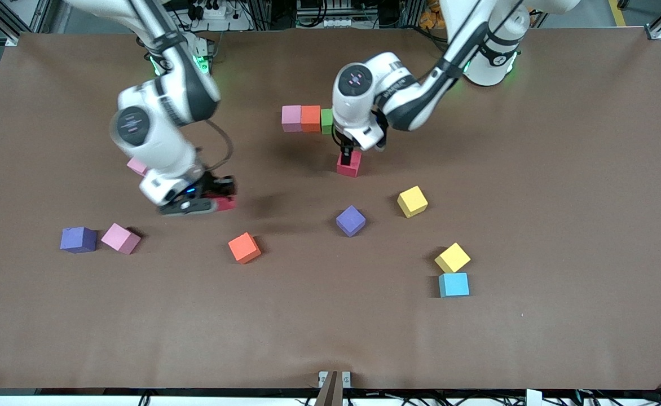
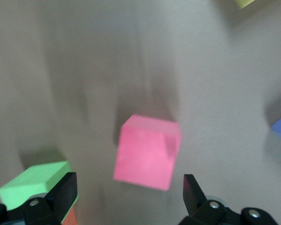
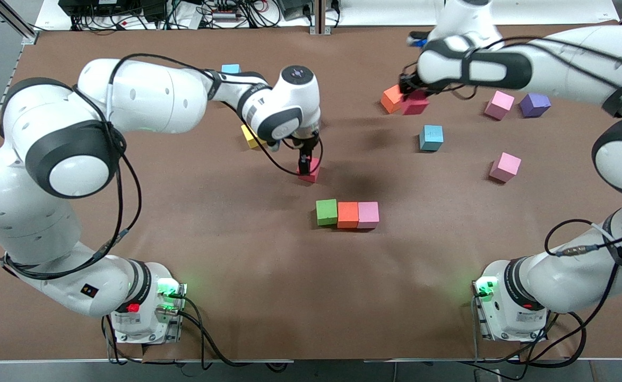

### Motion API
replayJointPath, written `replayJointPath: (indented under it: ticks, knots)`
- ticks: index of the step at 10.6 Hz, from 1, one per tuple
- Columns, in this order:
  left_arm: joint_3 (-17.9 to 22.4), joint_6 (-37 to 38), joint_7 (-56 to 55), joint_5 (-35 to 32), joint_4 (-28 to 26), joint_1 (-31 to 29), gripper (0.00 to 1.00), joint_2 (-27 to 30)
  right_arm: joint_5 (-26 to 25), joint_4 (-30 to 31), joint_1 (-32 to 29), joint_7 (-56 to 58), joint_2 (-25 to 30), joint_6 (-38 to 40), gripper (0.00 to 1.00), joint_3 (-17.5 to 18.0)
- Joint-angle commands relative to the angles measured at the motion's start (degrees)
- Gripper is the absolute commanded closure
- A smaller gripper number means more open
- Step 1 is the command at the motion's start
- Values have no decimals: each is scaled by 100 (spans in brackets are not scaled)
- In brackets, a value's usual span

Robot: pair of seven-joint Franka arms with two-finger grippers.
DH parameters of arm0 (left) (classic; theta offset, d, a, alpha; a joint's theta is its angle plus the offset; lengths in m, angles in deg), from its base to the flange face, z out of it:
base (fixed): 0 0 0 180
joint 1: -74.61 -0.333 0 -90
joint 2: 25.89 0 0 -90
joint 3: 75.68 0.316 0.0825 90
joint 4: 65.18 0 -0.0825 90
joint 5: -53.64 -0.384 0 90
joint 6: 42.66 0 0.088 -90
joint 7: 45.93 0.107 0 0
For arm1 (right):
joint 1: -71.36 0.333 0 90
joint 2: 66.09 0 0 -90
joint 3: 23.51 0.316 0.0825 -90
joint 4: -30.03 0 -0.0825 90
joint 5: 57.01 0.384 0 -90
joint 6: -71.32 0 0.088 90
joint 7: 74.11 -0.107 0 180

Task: Form number 2 with 11 blocks
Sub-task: 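Carry the magenta cube with the right gripper while the left gripper lifts red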

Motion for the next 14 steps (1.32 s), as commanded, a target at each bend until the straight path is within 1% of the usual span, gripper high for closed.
replayJointPath:
  ticks: [1, 2, 3, 5, 7, 8, 10, 12, 13, 14]
  knots:
    - [-47, 52, 676, -25, 145, -165, 0, -149, 457, 337, 529, -792, -85, -628, 67, -47]
    - [-47, -53, 853, -51, 162, -148, 0, -228, 756, 303, 775, -968, -199, -751, 67, -47]
    - [-55, -176, 985, -86, 145, -87, 0, -289, 793, 276, 1012, -1240, -348, -944, 67, -47]
    - [-55, -265, 1066, -95, 101, 10, 0, -368, 785, 232, 1452, -1348, -630, -964, 67, -47]
    - [-55, -318, 1057, -87, 22, 168, 0, -439, 776, 241, 1883, -1688, -780, -972, 67, -47]
    - [-55, -405, 1048, -87, 13, 160, 0, -465, 767, 319, 2007, -1743, -746, -972, 67, -47]
    - [-38, -511, 987, -87, 22, 99, 0, -474, 767, 696, 2121, -1752, -431, -964, 67, -30]
    - [-3, -520, 899, -78, 22, 72, 0, -474, 759, 1345, 1991, -1473, 201, -920, 67, -30]
    - [6, -564, 690, -87, 13, 72, 0, -466, 759, 1400, 1999, -1358, 221, -902, 67, -30]
    - [58, -590, 583, -95, 13, 72, 0, -466, 759, 1375, 2095, -1374, 99, -989, 67, -30]
